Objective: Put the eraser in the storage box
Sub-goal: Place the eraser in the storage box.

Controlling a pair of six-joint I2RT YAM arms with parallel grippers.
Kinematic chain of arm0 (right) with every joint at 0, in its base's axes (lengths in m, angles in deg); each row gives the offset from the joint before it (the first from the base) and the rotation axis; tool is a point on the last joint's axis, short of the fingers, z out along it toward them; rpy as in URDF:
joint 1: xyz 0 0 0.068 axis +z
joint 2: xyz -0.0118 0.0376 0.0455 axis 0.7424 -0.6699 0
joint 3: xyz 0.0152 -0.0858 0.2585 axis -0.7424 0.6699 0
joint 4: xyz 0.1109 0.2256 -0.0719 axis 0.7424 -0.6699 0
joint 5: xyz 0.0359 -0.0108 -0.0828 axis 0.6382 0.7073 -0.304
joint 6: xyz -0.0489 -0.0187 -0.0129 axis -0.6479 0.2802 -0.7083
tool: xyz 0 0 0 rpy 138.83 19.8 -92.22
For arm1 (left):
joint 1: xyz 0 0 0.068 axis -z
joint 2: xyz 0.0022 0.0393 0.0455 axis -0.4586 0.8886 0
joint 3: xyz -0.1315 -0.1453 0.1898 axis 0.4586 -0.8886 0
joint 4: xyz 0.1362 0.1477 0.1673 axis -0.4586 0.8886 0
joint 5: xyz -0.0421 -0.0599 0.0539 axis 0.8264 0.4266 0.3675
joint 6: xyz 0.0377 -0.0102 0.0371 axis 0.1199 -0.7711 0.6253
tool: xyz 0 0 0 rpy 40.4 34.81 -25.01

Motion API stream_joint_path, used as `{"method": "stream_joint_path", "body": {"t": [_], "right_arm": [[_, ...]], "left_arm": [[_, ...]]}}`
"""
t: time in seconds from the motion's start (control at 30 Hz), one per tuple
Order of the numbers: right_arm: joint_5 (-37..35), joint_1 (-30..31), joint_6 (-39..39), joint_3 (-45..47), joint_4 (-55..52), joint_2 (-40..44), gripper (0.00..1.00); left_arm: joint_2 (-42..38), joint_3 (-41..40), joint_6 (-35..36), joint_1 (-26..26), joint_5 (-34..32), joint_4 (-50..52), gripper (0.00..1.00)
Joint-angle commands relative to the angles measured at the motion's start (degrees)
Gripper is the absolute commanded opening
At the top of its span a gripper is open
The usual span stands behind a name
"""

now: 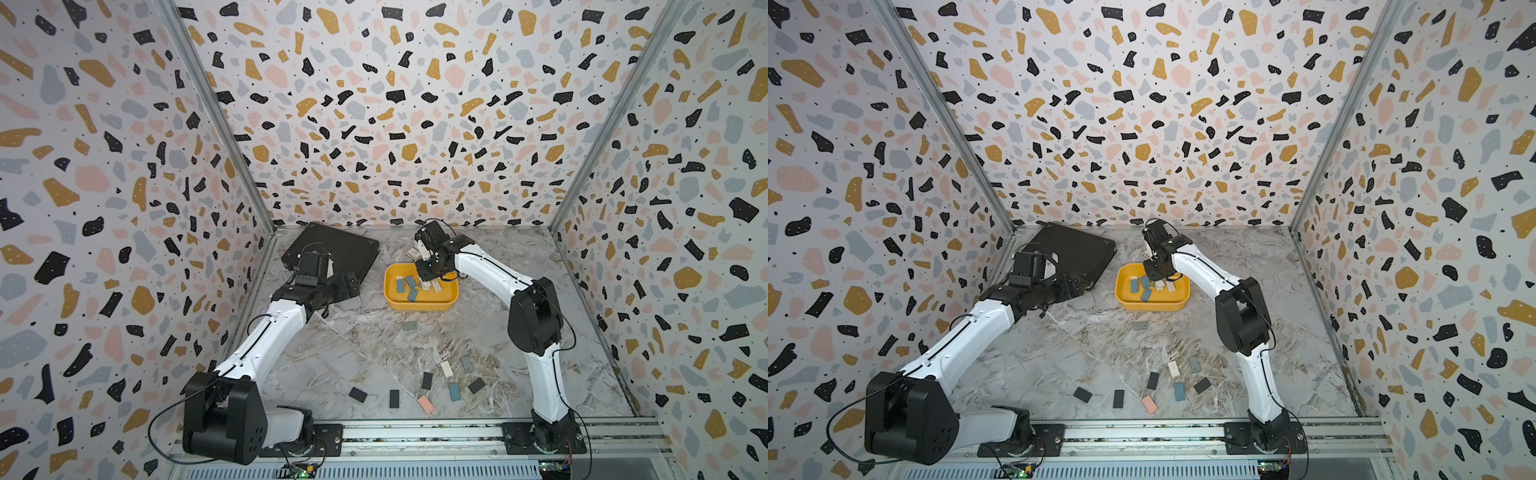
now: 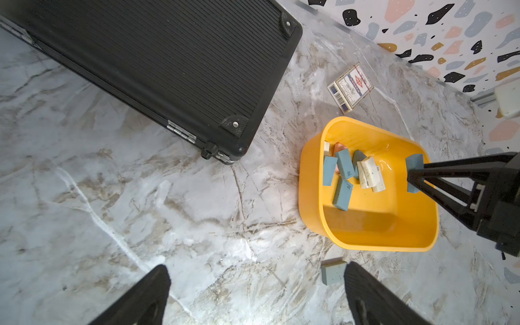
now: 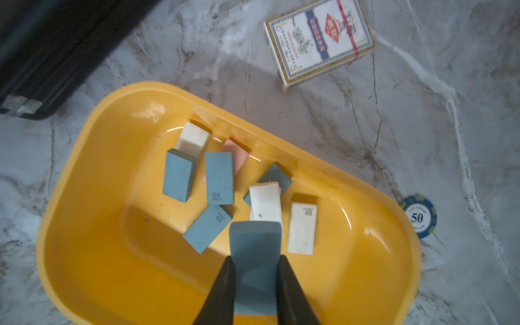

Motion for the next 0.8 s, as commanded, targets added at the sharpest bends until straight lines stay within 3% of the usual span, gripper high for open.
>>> {"method": "stream_joint_path", "body": {"t": [0.0,0.4,0.77], "right_arm": [[1.5,0.3,0.2,-3.7,-1.5,-1.5,0.16],[0.3,2.3,0.4,-11.9,-3.8,-9.4,0.16],[-0.6,2.7,1.0,-13.5,-3.6,-13.3,0.18]], "left_arm": [[0.3,1.8,0.1,-0.3,0.9,-2.3,0.97],[0.3,2.0,0.4,-0.3,0.6,-1.9,0.97],[0.2,2.0,0.6,-0.3,0.6,-1.7,0.97]]}}
